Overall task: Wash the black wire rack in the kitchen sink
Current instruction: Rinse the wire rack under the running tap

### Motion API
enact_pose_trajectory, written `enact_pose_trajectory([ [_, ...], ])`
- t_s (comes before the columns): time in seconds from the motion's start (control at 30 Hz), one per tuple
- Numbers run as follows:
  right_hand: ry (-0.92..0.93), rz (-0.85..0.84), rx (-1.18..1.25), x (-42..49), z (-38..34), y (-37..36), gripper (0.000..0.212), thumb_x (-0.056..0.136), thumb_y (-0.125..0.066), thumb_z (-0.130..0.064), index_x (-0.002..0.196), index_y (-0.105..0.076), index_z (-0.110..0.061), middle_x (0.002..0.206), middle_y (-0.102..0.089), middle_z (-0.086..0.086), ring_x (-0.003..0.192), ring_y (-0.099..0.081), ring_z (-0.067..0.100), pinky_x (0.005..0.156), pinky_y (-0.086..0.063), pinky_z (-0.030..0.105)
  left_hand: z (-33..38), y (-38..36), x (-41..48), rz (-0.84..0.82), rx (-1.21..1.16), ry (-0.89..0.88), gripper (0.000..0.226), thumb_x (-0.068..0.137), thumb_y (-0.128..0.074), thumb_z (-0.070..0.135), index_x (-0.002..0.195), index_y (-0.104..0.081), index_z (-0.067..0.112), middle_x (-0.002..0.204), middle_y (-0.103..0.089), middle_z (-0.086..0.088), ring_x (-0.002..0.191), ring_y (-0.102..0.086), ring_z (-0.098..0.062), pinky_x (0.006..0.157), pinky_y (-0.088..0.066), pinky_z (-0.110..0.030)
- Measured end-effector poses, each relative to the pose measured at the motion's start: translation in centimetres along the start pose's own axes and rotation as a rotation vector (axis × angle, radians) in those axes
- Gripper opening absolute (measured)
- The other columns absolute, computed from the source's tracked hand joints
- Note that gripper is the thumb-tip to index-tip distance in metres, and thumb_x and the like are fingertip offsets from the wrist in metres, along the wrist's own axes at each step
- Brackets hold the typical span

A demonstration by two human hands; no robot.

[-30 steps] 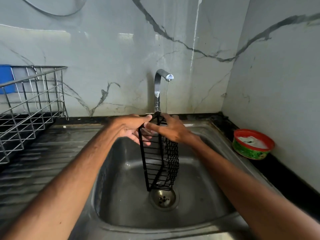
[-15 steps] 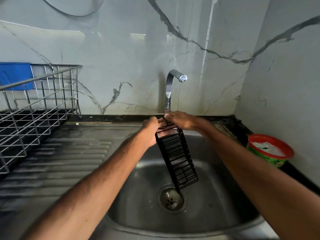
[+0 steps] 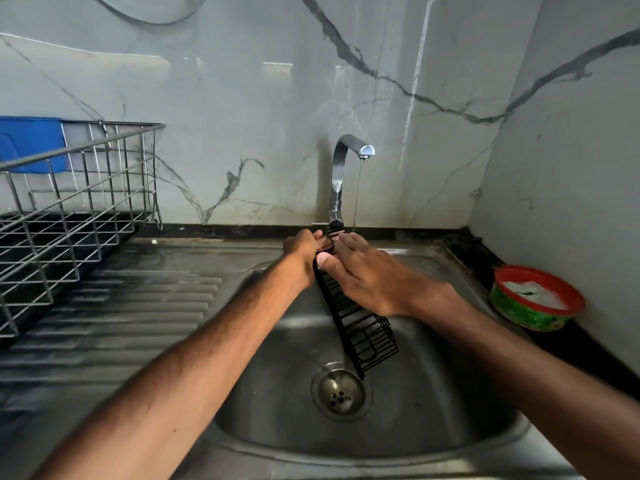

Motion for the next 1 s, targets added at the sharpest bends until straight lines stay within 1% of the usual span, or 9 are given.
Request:
enact_pose_trajectory([
  [0.13, -0.067, -0.069, 0.086, 3.9, 3.0, -1.1, 0.074, 0.099, -0.009, -0.070, 0.106, -0.059, -0.016, 0.103, -0.055, 0.006, 0.103, -0.053, 0.020, 0.100, -0.045, 0.047, 0.3, 0.7, -0.1, 0.029, 0.032, 0.008, 0.033, 0.100, -0.036, 0.001, 0.083, -0.063, 0.009, 0.068, -0.067, -0.008, 0.057, -0.062, -0.019, 0.038, -0.048, -0.022],
  [0.23, -0.155, -0.219, 0.303, 6.8, 4.9, -2.4, 0.086, 0.096, -0.011, -0.074, 0.115, -0.069, -0.014, 0.118, -0.070, 0.011, 0.111, -0.065, 0.021, 0.106, -0.046, 0.047, 0.5, 0.4, -0.4, 0.006, 0.045, -0.006, 0.029, 0.106, -0.038, 0.007, 0.096, -0.064, -0.001, 0.077, -0.070, -0.015, 0.051, -0.068, -0.020, 0.040, -0.053, -0.026],
  [0.3, -0.239, -0.271, 0.342, 7.7, 6.0, -2.8, 0.081, 0.100, -0.012, -0.068, 0.127, -0.066, -0.014, 0.124, -0.070, 0.006, 0.115, -0.065, 0.018, 0.106, -0.047, 0.043, 0.3, 0.1, -0.3, -0.017, 0.034, 0.002, 0.031, 0.107, -0.035, 0.005, 0.102, -0.063, -0.005, 0.085, -0.073, -0.020, 0.056, -0.073, -0.025, 0.048, -0.059, -0.034],
  [0.4, -0.320, -0.277, 0.344, 8.4, 7.2, -2.5, 0.058, 0.110, -0.019, -0.042, 0.124, -0.065, -0.010, 0.103, -0.071, -0.002, 0.089, -0.065, 0.008, 0.088, -0.050, 0.031, 0.2, 0.0, -0.4, -0.030, 0.020, -0.001, 0.033, 0.104, -0.030, 0.001, 0.105, -0.062, -0.008, 0.084, -0.073, -0.025, 0.066, -0.074, -0.034, 0.056, -0.064, -0.044],
  [0.6, -0.288, -0.114, 0.290, 6.7, 5.3, -1.4, 0.051, 0.108, -0.028, -0.042, 0.108, -0.067, -0.008, 0.110, -0.069, 0.011, 0.100, -0.065, 0.024, 0.094, -0.050, 0.042, 0.3, 0.5, -0.3, 0.041, 0.033, -0.020, 0.030, 0.102, -0.035, 0.002, 0.110, -0.063, -0.006, 0.090, -0.071, -0.021, 0.062, -0.070, -0.027, 0.043, -0.056, -0.031],
  [0.73, -0.133, 0.065, 0.121, 2.2, 1.6, 0.0, 0.034, 0.109, -0.032, -0.034, 0.091, -0.052, -0.012, 0.093, -0.050, 0.001, 0.085, -0.048, 0.010, 0.073, -0.035, 0.025, 0.2, 0.4, -0.5, 0.036, 0.027, -0.010, 0.030, 0.102, -0.034, 0.003, 0.103, -0.063, 0.008, 0.079, -0.067, -0.008, 0.064, -0.061, -0.018, 0.036, -0.046, -0.019],
  [0.83, -0.087, 0.184, 0.144, -0.8, -0.2, 0.1, 0.026, 0.106, -0.037, -0.025, 0.110, -0.050, -0.002, 0.108, -0.050, 0.008, 0.096, -0.050, 0.018, 0.081, -0.040, 0.024, 0.0, 0.3, -0.4, 0.037, 0.001, 0.008, 0.030, 0.103, -0.032, 0.004, 0.106, -0.062, 0.008, 0.080, -0.070, -0.011, 0.064, -0.065, -0.022, 0.035, -0.047, -0.020],
  [0.9, -0.164, 0.202, 0.220, -1.9, 0.0, -0.7, 0.045, 0.104, -0.038, -0.030, 0.134, -0.037, 0.003, 0.123, -0.051, 0.013, 0.108, -0.055, 0.023, 0.093, -0.047, 0.034, 0.0, 0.3, -0.2, 0.027, -0.022, 0.023, 0.029, 0.104, -0.029, 0.003, 0.104, -0.058, 0.007, 0.086, -0.073, -0.019, 0.066, -0.070, -0.029, 0.038, -0.054, -0.029],
  [1.0, -0.239, 0.238, 0.337, -2.6, 0.7, -1.1, 0.036, 0.105, -0.038, -0.031, 0.128, -0.041, -0.004, 0.112, -0.060, 0.010, 0.098, -0.061, 0.023, 0.084, -0.048, 0.039, 0.1, 0.5, -0.1, -0.006, -0.030, 0.033, 0.029, 0.106, -0.025, 0.004, 0.105, -0.054, 0.005, 0.094, -0.075, -0.025, 0.069, -0.073, -0.035, 0.042, -0.058, -0.035],
])
Point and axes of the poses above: each hand's wrist, its own x-axis towards the middle knuckle, its own y-axis out of the back of the hand, z = x × y, the point moved 8 cm from there along x, towards the middle knuckle
